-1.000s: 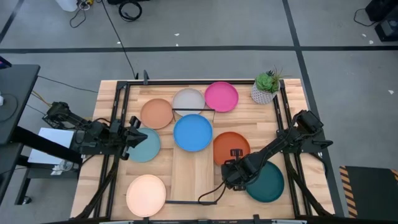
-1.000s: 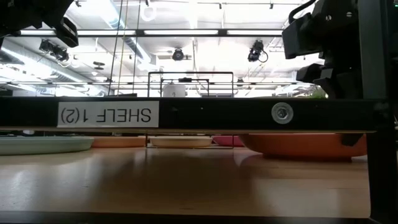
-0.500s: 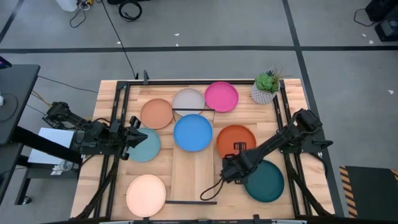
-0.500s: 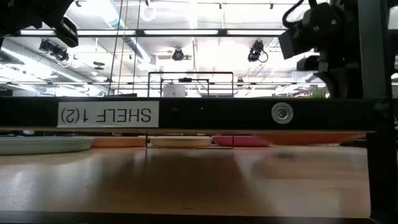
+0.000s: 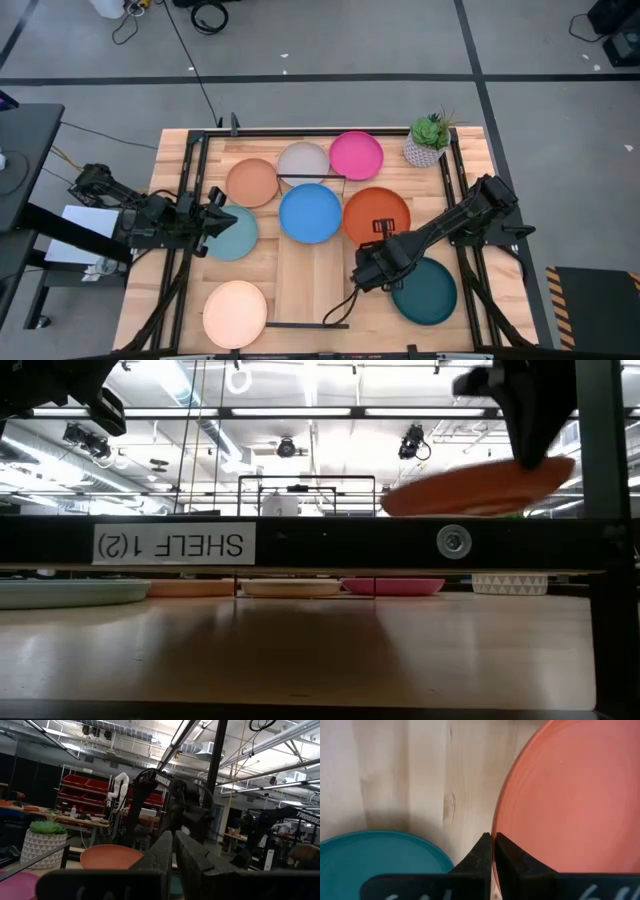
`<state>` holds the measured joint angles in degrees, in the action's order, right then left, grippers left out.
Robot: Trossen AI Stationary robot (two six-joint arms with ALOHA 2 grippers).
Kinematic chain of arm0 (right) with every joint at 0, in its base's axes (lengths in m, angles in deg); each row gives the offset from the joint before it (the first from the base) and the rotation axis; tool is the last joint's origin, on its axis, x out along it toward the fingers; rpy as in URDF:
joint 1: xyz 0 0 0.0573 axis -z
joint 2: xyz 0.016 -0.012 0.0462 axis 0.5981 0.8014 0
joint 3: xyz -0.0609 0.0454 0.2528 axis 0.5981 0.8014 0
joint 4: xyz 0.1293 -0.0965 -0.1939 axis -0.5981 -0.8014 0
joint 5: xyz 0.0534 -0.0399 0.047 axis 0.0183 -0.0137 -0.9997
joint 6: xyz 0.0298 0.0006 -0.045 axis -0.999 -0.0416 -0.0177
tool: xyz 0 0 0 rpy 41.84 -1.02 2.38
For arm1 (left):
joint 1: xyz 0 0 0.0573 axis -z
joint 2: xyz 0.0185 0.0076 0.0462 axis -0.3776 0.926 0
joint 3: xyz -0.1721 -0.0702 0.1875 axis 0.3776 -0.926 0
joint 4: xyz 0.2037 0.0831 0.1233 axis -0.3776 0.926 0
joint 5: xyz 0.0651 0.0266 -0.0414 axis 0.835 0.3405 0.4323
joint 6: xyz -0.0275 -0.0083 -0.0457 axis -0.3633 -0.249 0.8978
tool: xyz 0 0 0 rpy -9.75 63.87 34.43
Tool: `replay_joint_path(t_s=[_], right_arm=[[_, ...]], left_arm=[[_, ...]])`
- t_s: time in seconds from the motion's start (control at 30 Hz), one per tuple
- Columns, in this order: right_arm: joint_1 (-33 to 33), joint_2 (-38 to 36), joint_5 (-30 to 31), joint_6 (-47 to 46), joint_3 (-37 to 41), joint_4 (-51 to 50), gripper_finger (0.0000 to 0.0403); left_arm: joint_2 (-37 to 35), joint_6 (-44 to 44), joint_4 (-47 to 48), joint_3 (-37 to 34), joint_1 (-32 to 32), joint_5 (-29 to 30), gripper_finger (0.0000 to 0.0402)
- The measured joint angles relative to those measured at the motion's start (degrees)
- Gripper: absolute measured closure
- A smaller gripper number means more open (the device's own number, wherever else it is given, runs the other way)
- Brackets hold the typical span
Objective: Place and stack plates onto a shelf
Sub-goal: Stack the orange plate on top of the blue plate
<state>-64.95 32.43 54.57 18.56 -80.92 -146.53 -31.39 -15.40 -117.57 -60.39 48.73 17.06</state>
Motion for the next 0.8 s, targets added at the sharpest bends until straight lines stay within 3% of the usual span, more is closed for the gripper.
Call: replay_joint_path(t_s=[0.27, 0.63, 0.8], right_arm=[[1.43, -0.02, 1.69, 13.72, -5.91, 6.53, 0.0384], [6.01, -0.07, 2.79, 36.76, -4.55, 21.04, 0.0385], [10.38, 0.05, -1.41, 44.77, -0.08, 28.96, 0.0385]], left_arm=[[-0.02, -0.04, 0.00, 0.00, 0.00, 0.00, 0.0374], [-0.02, -0.04, 0.02, 0.00, 0.00, 0.00, 0.0374], [0.00, -0.07, 0.02, -0.01, -0.01, 0.00, 0.0374]])
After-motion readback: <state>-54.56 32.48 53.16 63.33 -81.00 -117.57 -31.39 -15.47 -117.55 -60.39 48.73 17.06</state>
